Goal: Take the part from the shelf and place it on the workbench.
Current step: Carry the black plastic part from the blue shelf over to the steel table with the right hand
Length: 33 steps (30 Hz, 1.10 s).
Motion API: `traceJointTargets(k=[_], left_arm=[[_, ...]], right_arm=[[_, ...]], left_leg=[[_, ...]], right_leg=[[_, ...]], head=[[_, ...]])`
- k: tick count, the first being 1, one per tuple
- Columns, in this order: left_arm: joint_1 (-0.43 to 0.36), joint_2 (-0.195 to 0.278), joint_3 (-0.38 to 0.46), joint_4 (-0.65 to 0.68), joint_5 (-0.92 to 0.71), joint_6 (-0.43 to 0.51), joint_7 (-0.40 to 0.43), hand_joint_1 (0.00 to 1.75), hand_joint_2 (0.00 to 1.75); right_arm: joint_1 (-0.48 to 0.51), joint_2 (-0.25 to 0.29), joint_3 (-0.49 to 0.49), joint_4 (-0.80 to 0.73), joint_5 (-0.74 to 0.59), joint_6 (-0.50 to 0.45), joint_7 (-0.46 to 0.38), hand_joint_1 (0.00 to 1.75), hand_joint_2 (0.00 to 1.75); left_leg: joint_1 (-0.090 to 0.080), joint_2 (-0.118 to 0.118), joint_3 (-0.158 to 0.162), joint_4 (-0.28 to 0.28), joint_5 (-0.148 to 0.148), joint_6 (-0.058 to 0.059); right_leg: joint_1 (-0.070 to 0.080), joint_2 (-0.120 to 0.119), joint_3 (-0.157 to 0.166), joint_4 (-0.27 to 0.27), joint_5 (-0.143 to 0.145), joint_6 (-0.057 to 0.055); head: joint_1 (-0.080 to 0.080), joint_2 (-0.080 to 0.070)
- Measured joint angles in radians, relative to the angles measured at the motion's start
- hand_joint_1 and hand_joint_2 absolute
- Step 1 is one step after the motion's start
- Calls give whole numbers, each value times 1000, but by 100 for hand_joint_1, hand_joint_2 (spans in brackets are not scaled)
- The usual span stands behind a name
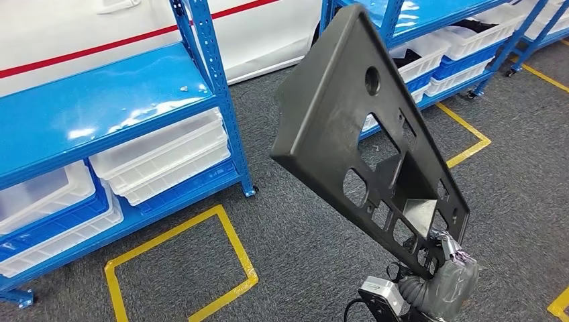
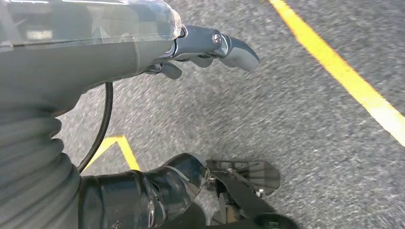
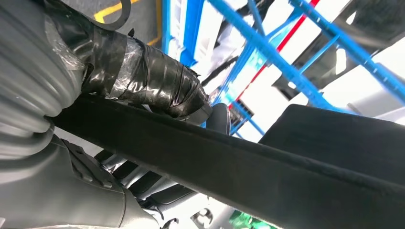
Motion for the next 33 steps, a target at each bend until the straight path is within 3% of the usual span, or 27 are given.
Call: traceJointTargets(k=[1,3,6,8,10,11,12,13,15,17,20,22,25,26,27,28,29,31,33], left_arm=[[0,1,1,0,0,0,0,0,175],[-2,3,3,0,-1,1,-1,0,175],[-4,2,5,0,-3,1,-1,0,175],[-4,2,6,0,-6,1,-1,0,175],[-3,2,6,0,-8,1,-1,0,175],[-2,1,7,0,-9,1,0,0,175],[-2,1,7,0,-9,1,0,0,175],[-2,0,8,0,-9,1,0,0,175],[-2,-1,9,0,-9,1,0,0,175],[-3,-2,9,0,-9,1,0,0,175],[-4,-3,12,0,-9,1,0,0,175],[-4,-3,13,0,-9,1,0,0,175],[-3,-2,15,0,-10,1,0,0,175],[-1,-2,16,0,-10,1,0,0,175],[0,-2,16,0,-10,1,0,0,175],[1,-3,16,0,-10,1,0,0,175],[2,-2,16,0,-10,1,0,0,175],[2,-2,17,0,-10,1,0,0,175],[1,-2,17,0,-11,1,0,0,175]], right_arm=[[1,1,-2,-2,-1,0,-1,175,175],[3,4,-6,-6,-4,0,-3,175,175],[9,7,-12,-11,-7,0,-3,175,175],[10,7,-19,-15,-8,0,-4,175,175],[12,7,-24,-16,-10,0,-4,175,175],[13,7,-26,-16,-10,0,-4,175,175],[15,7,-28,-16,-11,0,-4,175,175],[17,7,-30,-16,-12,0,-4,175,175],[18,7,-32,-17,-14,0,-4,175,175],[19,7,-34,-19,-14,0,-4,175,175],[22,7,-38,-21,-15,0,-3,175,175],[23,8,-41,-22,-15,0,-3,175,175],[25,13,-49,-25,-18,0,-7,175,175],[26,14,-52,-25,-19,0,-9,175,175],[28,14,-56,-25,-20,0,-10,175,175],[29,15,-59,-25,-22,0,-11,175,175],[30,15,-61,-25,-23,0,-12,175,175],[31,16,-66,-27,-27,0,-14,175,175],[33,16,-72,-31,-32,0,-16,175,175]], left_leg=[[-1,-14,24,-55,18,5],[-6,-31,41,-99,22,11],[-3,-14,46,-118,33,21],[2,3,50,-132,42,32],[-1,19,49,-132,42,37],[-1,27,48,-130,41,37],[-1,34,47,-128,40,37],[-1,41,46,-126,39,36],[-1,53,47,-119,33,29],[-5,60,46,-109,26,17],[-6,69,47,-106,22,0],[-3,58,39,-81,-2,-10],[-1,31,-35,86,-96,-16],[-1,28,-62,146,-118,-16],[-1,27,-76,177,-120,-15],[-1,27,-72,170,-102,-14],[-1,25,-50,122,-68,-11],[-1,0,13,-17,-2,-2],[-3,-24,47,-93,16,4]], right_leg=[[0,8,-2,1,1,3],[-4,19,-10,1,5,13],[-7,19,-16,5,3,32],[-4,-9,-46,70,-41,39],[-5,-30,-105,195,-103,44],[-7,-33,-128,244,-119,47],[-9,-36,-135,263,-117,50],[-12,-40,-122,240,-96,52],[-15,-59,-53,112,-38,51],[-10,-74,-4,16,-10,43],[-5,-64,-1,3,-8,24],[-8,-56,0,-3,-3,11],[-8,-45,-2,-6,2,-2],[-6,-39,-3,-6,2,-3],[-5,-33,-3,-5,3,-3],[-5,-24,-3,-5,3,-3],[-5,-16,-1,-4,3,-3],[-4,2,1,-3,2,0],[-5,16,-6,0,4,10]], head=[[0,0],[0,0],[0,0],[1,0],[1,0],[1,0],[1,0],[1,0],[1,0],[1,0],[1,0],[0,0],[0,0],[0,0],[0,0],[0,0],[0,0],[0,0],[0,0]])
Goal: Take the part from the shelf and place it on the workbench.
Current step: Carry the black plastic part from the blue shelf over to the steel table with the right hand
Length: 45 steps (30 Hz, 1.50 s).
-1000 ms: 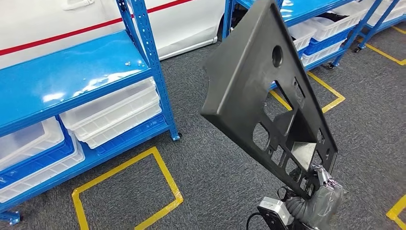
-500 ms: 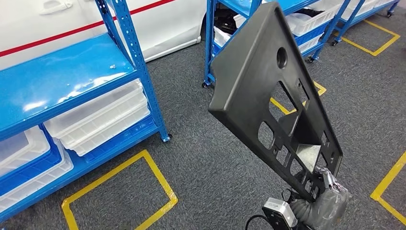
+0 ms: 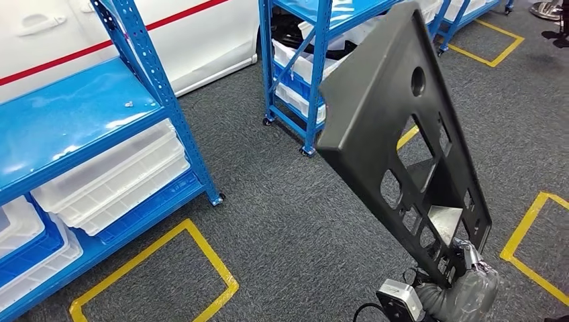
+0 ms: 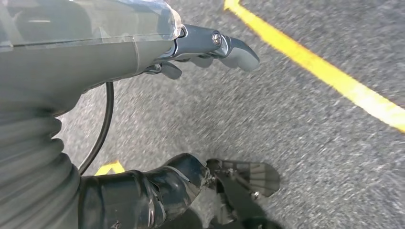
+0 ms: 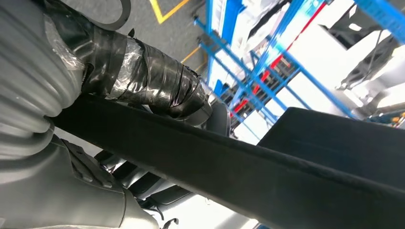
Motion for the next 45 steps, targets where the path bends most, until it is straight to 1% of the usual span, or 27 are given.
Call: traceJointTargets(k=[2,4,6,8,9,10,11,13,15,18,20,22,24,25,26,27,29,31,33,34,36,38,40,41,42,43,45], left_arm=[[-2,0,0,0,-1,0,0,0,175],[-3,0,1,0,-2,0,0,0,175],[-2,-1,1,0,-2,0,0,0,175],[-1,-1,1,0,-2,0,0,0,175],[-1,-1,2,0,-2,0,0,0,175],[-1,-1,2,0,-2,0,0,0,175],[-1,-2,2,0,-2,0,0,0,175],[-2,-2,2,0,-2,0,0,0,175],[-2,-2,2,0,-2,0,0,0,175],[-4,-2,2,0,-3,0,0,0,175],[-5,-2,2,0,-4,0,-1,0,175],[-3,-2,3,0,-4,0,-2,0,175],[0,-2,4,0,-5,0,-2,0,175],[1,-2,4,0,-6,0,-2,0,175],[2,-2,4,0,-6,0,-2,0,175],[2,-2,4,0,-7,0,-2,0,175],[3,-2,6,0,-8,0,-3,0,175],[1,-1,7,0,-10,0,-3,0,175],[-3,-2,7,0,-12,0,-3,0,175],[-3,-2,7,0,-13,0,-3,0,175],[-2,-2,7,0,-15,-1,-3,0,175],[0,-2,7,0,-16,-2,-3,0,175],[2,-2,7,0,-16,-2,-3,0,175],[2,-2,7,0,-16,-2,-3,0,175],[1,-2,7,0,-16,-2,-3,0,175],[0,-2,7,0,-16,-3,-3,0,175],[-1,-3,7,0,-16,-3,-3,0,175]], right_arm=[[5,2,-7,-3,-5,0,-3,175,175],[11,4,-16,-6,-11,0,-7,175,175],[12,4,-24,-8,-16,0,-13,175,175],[14,5,-32,-8,-19,0,-16,175,175],[16,6,-36,-8,-19,0,-17,175,175],[17,6,-39,-8,-19,0,-17,175,175],[18,7,-43,-8,-19,0,-17,175,175],[19,8,-47,-8,-20,0,-17,175,175],[18,9,-49,-10,-23,0,-19,175,175],[23,14,-56,-15,-30,0,-23,175,175],[25,18,-60,-21,-33,0,-27,175,175],[26,24,-64,-24,-39,-1,-32,175,175],[27,28,-68,-24,-45,-1,-35,175,175],[28,29,-71,-24,-48,-1,-37,175,175],[30,30,-74,-24,-51,0,-38,175,175],[32,32,-77,-25,-53,-1,-39,175,175],[33,36,-82,-28,-59,-1,-43,175,175],[36,39,-85,-33,-64,-1,-46,175,175],[43,41,-89,-38,-67,-1,-49,175,175],[47,42,-92,-41,-68,-1,-50,175,175],[50,42,-96,-45,-71,-1,-50,175,175],[52,42,-98,-46,-72,-1,-51,175,175],[54,42,-99,-45,-72,-1,-51,175,175],[56,42,-100,-45,-72,-1,-51,175,175],[57,42,-100,-45,-72,-1,-51,175,175],[57,42,-101,-46,-73,-1,-51,175,175],[57,43,-101,-46,-72,-1,-51,175,175]], left_leg=[[-1,5,4,-12,-1,7],[2,22,7,-22,6,19],[2,43,9,-29,10,31],[-1,64,8,-28,8,36],[-2,75,8,-27,7,37],[-2,86,9,-27,5,36],[-3,96,11,-26,3,35],[-6,115,17,-21,-5,27],[-11,132,21,-17,-12,18],[-12,151,25,-15,-20,4],[-8,116,12,25,-54,-5],[-5,67,-39,139,-119,-10],[-4,52,-93,255,-158,-12],[-4,51,-104,272,-152,-12],[-4,48,-94,247,-125,-11],[-3,40,-69,187,-84,-8],[-1,-10,-13,55,-23,-1],[-2,-42,9,-1,-13,5],[-2,-26,13,-13,-11,12],[-1,-14,15,-21,-7,18],[2,15,21,-36,2,32],[-3,43,22,-36,2,38],[-6,73,21,-34,-1,39],[-7,86,21,-33,-3,38],[-7,98,23,-33,-5,37],[-7,109,27,-32,-8,34],[-12,126,33,-31,-15,25]], right_leg=[[-3,14,-7,-2,6,15],[-2,0,-15,13,-6,25],[-1,-33,-53,97,-59,29],[-1,-49,-112,223,-117,33],[-2,-52,-129,260,-125,34],[-2,-55,-129,262,-114,35],[-2,-62,-107,222,-86,34],[3,-101,-34,87,-27,28],[11,-131,3,8,-7,17],[13,-107,1,-3,-6,-1],[8,-87,1,-9,-1,-13],[7,-66,0,-10,2,-21],[7,-41,-1,-9,3,-23],[8,-28,-1,-8,3,-23],[8,-14,0,-7,3,-23],[7,0,2,-6,2,-23],[7,26,1,-2,2,-18],[5,47,-8,1,5,-7],[1,66,-15,-2,11,8],[2,61,-19,3,8,14],[6,14,-47,61,-30,22],[6,-39,-105,185,-93,27],[3,-55,-146,271,-118,31],[2,-58,-140,263,-104,32],[1,-65,-113,215,-75,31],[2,-82,-72,141,-43,28],[11,-123,-6,21,-9,17]], head=[[0,0],[0,0],[1,0],[2,0],[2,0],[2,0],[2,0],[2,0],[1,0],[0,0],[0,0],[0,0],[0,0],[0,0],[0,0],[0,0],[0,0],[1,0],[0,0],[1,0],[4,0],[6,0],[6,0],[6,0],[6,0],[6,0],[6,0]])
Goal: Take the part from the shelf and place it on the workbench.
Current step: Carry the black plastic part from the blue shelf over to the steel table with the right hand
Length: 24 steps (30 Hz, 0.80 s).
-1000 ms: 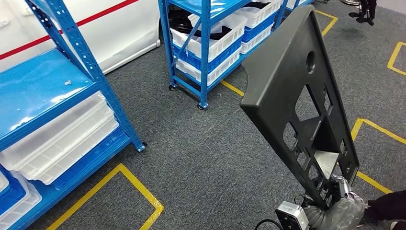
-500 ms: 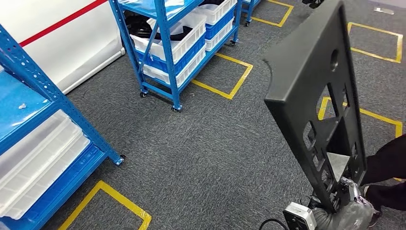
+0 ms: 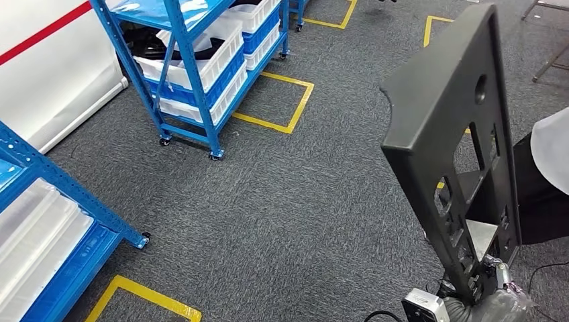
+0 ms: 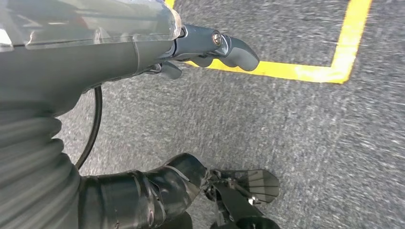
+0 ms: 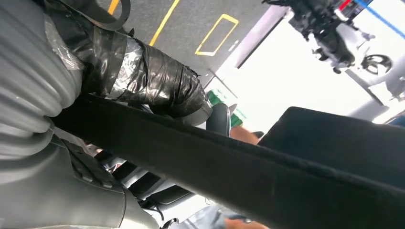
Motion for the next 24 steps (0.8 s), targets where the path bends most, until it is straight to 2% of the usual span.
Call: traceJointTargets(k=[1,2,4,6,8,9,10,11,12,13,15,17,19,20,21,23,24], left_arm=[[0,0,0,0,0,0,0,0,175],[-1,0,0,0,0,-1,0,0,175],[-3,-1,0,0,0,-1,-1,0,175],[-4,-1,1,0,-2,-2,-3,0,175],[-2,-1,2,0,-3,-3,-4,0,175],[0,-1,3,0,-3,-4,-4,0,175],[1,-1,4,0,-3,-4,-4,0,175],[2,-1,6,0,-3,-4,-4,0,175],[3,-1,6,0,-3,-5,-4,0,175],[4,-1,7,0,-3,-5,-4,0,175],[4,-1,8,0,-3,-6,-5,0,175],[2,0,10,0,-3,-6,-7,0,175],[-2,-1,11,0,-3,-7,-10,0,175],[-3,-1,12,0,-3,-7,-11,0,175],[-2,-1,12,0,-3,-7,-12,0,175],[-1,-1,14,0,-3,-7,-14,0,175],[-1,-1,15,0,-3,-7,-14,0,175]], right_arm=[[1,0,0,-1,1,0,0,175,175],[2,0,-1,-1,2,0,-1,175,175],[5,1,-4,-3,4,0,-1,175,175],[6,1,-7,-6,5,0,-1,175,175],[7,2,-8,-9,6,0,-2,175,175],[8,2,-10,-9,7,0,-2,175,175],[8,3,-12,-9,7,0,-2,175,175],[9,3,-14,-9,7,0,-2,175,175],[10,4,-15,-9,7,0,-2,175,175],[10,4,-15,-9,7,0,-2,175,175],[9,4,-16,-10,7,0,-2,175,175],[9,4,-16,-11,8,0,-1,175,175],[10,4,-18,-11,10,0,-1,175,175],[11,4,-19,-11,11,0,-1,175,175],[11,4,-21,-12,13,0,-1,175,175],[9,4,-23,-13,14,0,-1,175,175],[8,4,-23,-13,15,0,0,175,175]], left_leg=[[-2,8,2,1,-3,-5],[-4,16,3,1,-4,-9],[-2,26,7,3,-10,-18],[2,-10,-6,41,-42,-28],[4,-60,-57,155,-106,-32],[4,-71,-91,224,-134,-33],[4,-75,-116,275,-145,-34],[4,-76,-129,296,-139,-33],[4,-79,-121,269,-109,-31],[4,-88,-97,210,-68,-27],[5,-133,-44,76,-6,-18],[4,-161,-22,19,6,-12],[4,-143,-18,7,10,-5],[5,-130,-16,0,14,1],[7,-117,-14,-7,19,8],[5,-91,-12,-15,23,16],[4,-78,-13,-14,23,18]], right_leg=[[5,-11,12,-26,2,-6],[10,-8,12,-29,-1,-12],[8,13,10,-33,3,-23],[2,33,13,-39,8,-36],[0,55,13,-41,12,-44],[1,67,12,-40,13,-46],[2,80,12,-40,13,-47],[3,95,12,-39,13,-47],[4,109,14,-38,13,-47],[4,123,15,-37,13,-46],[4,148,13,-33,13,-43],[2,169,4,-30,17,-33],[-1,187,-4,-30,22,-20],[-1,177,-8,-23,16,-15],[1,155,-18,-1,0,-10],[1,98,-64,98,-59,-3],[-2,82,-94,162,-89,1]], head=[[0,0],[0,0],[0,0],[-1,0],[-1,0],[-1,0],[-1,0],[-1,0],[-1,0],[-1,0],[-1,0],[-1,0],[-1,0],[-1,0],[0,0],[1,0],[1,0]])
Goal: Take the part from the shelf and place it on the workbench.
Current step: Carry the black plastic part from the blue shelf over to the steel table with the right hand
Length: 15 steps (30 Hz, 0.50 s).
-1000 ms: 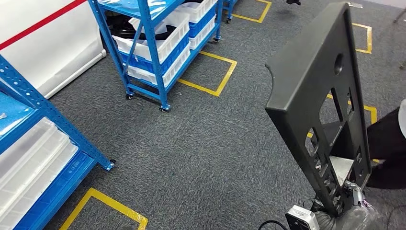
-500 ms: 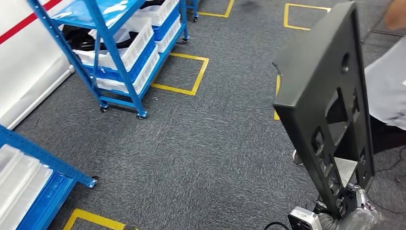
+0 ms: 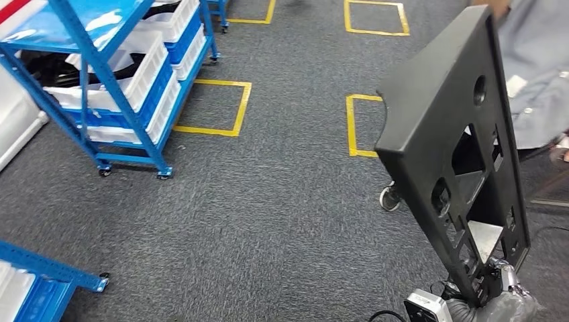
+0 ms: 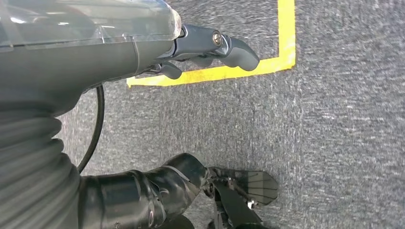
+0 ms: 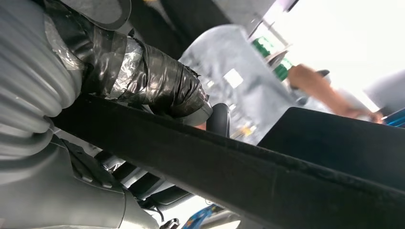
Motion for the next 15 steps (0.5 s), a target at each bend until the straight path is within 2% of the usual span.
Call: traceJointTargets(k=[1,2,3,5,7,8,10,11,12,13,14,15], left_arm=[[1,0,1,0,0,0,0,0,175],[1,0,2,0,0,0,0,0,175],[1,0,2,0,0,-1,0,0,175],[0,-1,2,0,0,-2,1,0,175],[0,-2,2,0,0,-2,0,0,175],[-1,-2,2,0,0,-2,0,0,175],[-3,-3,3,0,0,-2,0,0,175],[-5,-4,3,0,0,-2,0,0,175],[-6,-4,3,0,0,-2,0,0,175],[-6,-4,3,0,0,-2,0,0,175],[-5,-4,3,0,0,-2,0,0,175],[-4,-4,3,0,0,-2,0,0,175]], right_arm=[[0,0,0,0,0,0,1,175,175],[1,0,-1,1,0,0,2,175,175],[1,0,-2,1,0,0,3,175,175],[0,0,-2,1,0,0,5,175,175],[-1,0,-2,0,1,0,5,175,175],[-1,0,-2,0,1,0,5,175,175],[1,0,-3,-1,2,0,6,175,175],[1,0,-3,-1,2,0,7,175,175],[1,0,-3,-2,3,0,7,175,175],[0,0,-3,-2,3,0,7,175,175],[0,0,-3,-2,4,0,8,175,175],[0,0,-3,-2,5,0,8,175,175]], left_leg=[[-1,14,-1,1,-1,0],[-1,27,-1,2,-2,0],[-1,40,-2,3,-4,-1],[0,62,0,9,-10,-8],[-3,80,3,17,-19,-19],[-5,88,4,19,-22,-25],[-4,102,8,18,-25,-35],[-2,95,9,23,-31,-42],[1,76,3,40,-46,-46],[3,51,-12,79,-73,-50],[5,24,-38,137,-107,-52],[6,9,-69,206,-142,-52]], right_leg=[[-4,-7,-24,51,-18,4],[-8,-12,-34,72,-17,8],[-12,-16,-26,60,-2,11],[-17,-44,42,-67,57,15],[-12,-76,98,-173,87,10],[-7,-82,105,-190,86,5],[-2,-64,102,-190,88,-7],[-4,-54,102,-193,90,-13],[-6,-45,103,-197,93,-21],[-9,-36,104,-200,96,-28],[-8,-27,104,-201,97,-32],[-7,-17,103,-201,98,-36]], head=[[0,0],[0,0],[0,0],[0,0],[0,0],[0,0],[-1,0],[-1,0],[-1,0],[-1,0],[-1,0],[-1,0]])
